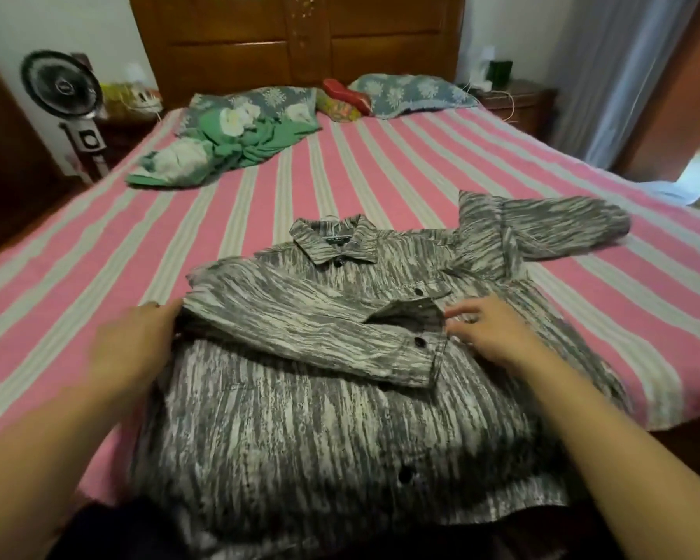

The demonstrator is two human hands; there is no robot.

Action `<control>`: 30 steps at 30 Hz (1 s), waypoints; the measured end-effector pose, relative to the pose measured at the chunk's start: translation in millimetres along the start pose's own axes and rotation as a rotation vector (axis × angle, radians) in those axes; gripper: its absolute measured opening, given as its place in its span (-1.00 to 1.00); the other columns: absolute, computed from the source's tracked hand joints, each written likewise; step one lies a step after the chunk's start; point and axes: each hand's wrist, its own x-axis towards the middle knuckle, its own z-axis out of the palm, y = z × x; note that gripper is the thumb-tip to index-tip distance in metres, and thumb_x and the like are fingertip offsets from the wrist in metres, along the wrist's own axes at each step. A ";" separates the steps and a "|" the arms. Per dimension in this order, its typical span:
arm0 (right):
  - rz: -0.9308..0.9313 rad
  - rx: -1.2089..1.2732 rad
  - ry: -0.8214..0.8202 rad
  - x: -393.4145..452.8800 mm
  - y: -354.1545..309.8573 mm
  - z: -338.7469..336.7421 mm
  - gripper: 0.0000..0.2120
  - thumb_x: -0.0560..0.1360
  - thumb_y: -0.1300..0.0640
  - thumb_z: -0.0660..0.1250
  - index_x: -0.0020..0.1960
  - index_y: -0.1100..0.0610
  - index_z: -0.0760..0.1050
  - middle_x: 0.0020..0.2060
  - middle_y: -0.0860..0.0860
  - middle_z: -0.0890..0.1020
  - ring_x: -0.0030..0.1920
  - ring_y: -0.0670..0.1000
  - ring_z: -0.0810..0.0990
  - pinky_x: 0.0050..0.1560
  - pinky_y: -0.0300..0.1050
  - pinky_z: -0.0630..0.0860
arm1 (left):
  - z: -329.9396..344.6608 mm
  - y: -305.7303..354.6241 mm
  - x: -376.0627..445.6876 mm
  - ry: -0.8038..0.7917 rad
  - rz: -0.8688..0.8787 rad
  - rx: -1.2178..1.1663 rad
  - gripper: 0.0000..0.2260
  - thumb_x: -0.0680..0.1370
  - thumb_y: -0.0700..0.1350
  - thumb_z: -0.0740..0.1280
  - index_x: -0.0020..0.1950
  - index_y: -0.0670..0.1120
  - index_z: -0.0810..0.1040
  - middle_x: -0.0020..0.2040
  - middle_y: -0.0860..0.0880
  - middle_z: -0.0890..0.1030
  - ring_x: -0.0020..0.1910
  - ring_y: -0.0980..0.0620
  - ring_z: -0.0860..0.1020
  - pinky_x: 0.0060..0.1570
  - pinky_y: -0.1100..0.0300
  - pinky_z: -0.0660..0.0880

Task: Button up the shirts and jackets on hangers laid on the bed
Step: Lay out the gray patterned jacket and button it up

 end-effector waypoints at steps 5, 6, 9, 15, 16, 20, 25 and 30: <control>-0.121 -0.150 0.083 4.0 -0.5 19.4 -0.68 0.54 0.17 0.41 0.27 -0.01 0.56 0.22 -0.05 0.62 0.09 -0.03 0.58 0.15 -0.10 0.49 | -21.5 29.3 0.9 0.010 -0.093 0.129 -0.78 0.51 -0.13 0.40 0.15 -0.12 0.63 0.14 -0.19 0.53 0.12 -0.27 0.48 0.01 -0.12 0.48; -0.164 -0.065 0.136 6.8 -3.0 18.2 -0.60 0.53 0.21 0.40 0.35 0.01 0.51 0.26 -0.05 0.57 0.14 -0.04 0.55 0.18 -0.10 0.47 | -31.8 48.7 0.3 0.150 -0.032 0.010 -0.79 0.47 -0.22 0.43 0.09 -0.18 0.64 0.12 -0.22 0.55 0.10 -0.29 0.48 -0.03 -0.15 0.47; -0.342 -0.086 0.023 13.4 -14.0 16.6 -0.51 0.52 0.19 0.42 0.42 -0.05 0.47 0.34 -0.10 0.52 0.33 -0.05 0.46 0.41 0.02 0.37 | -70.3 128.1 -8.2 0.214 0.201 -0.513 -0.83 0.54 -0.29 0.32 0.06 -0.12 0.65 0.04 -0.07 0.59 0.03 -0.14 0.56 -0.02 -0.10 0.55; -0.382 -0.048 -0.068 34.5 -16.6 29.3 -0.88 0.57 0.16 0.39 -0.02 -0.01 0.70 -0.12 -0.09 0.69 -0.06 -0.01 0.62 0.08 0.05 0.54 | -69.2 245.9 -19.7 -0.404 0.228 -0.674 -0.56 0.57 0.32 0.25 0.10 -0.02 0.63 -0.01 -0.04 0.68 -0.01 -0.10 0.64 0.01 0.02 0.59; -0.380 -0.038 -0.060 36.9 -18.2 27.9 -0.89 0.57 0.16 0.38 -0.07 0.05 0.68 -0.18 -0.06 0.67 -0.11 0.01 0.61 0.02 0.04 0.53 | -62.9 254.1 -21.7 -0.380 0.206 -0.593 -0.51 0.55 0.36 0.23 0.13 -0.03 0.61 0.05 -0.07 0.67 0.05 -0.15 0.63 0.01 0.03 0.57; -0.351 0.029 -0.060 36.0 -25.3 27.7 -0.81 0.56 0.12 0.40 -0.21 0.10 0.51 -0.30 -0.01 0.55 -0.26 -0.02 0.48 -0.25 -0.10 0.35 | -52.3 272.1 -29.4 -0.299 0.215 -0.555 -0.61 0.60 0.19 0.29 0.31 -0.02 0.46 0.17 -0.09 0.57 0.15 -0.20 0.57 0.04 -0.06 0.53; -0.349 0.221 -0.027 28.6 -30.5 24.7 -0.83 0.55 0.10 0.43 -0.10 0.18 0.53 -0.26 0.04 0.55 -0.26 -0.03 0.46 -0.20 -0.09 0.38 | -56.6 272.5 -26.5 -0.328 0.191 -0.623 -0.71 0.60 -0.01 0.32 0.27 -0.10 0.51 0.17 -0.14 0.50 0.11 -0.24 0.54 0.02 -0.07 0.53; -0.308 0.273 -0.168 12.8 -38.7 7.6 -0.69 0.61 0.03 0.34 -0.08 0.30 0.49 -0.25 0.07 0.54 -0.24 -0.01 0.46 -0.16 -0.07 0.41 | -78.9 253.7 -33.4 -0.150 0.051 -0.973 -0.91 0.65 -0.11 0.26 -0.05 -0.07 0.45 0.03 -0.02 0.42 -0.09 -0.02 0.50 -0.06 0.06 0.50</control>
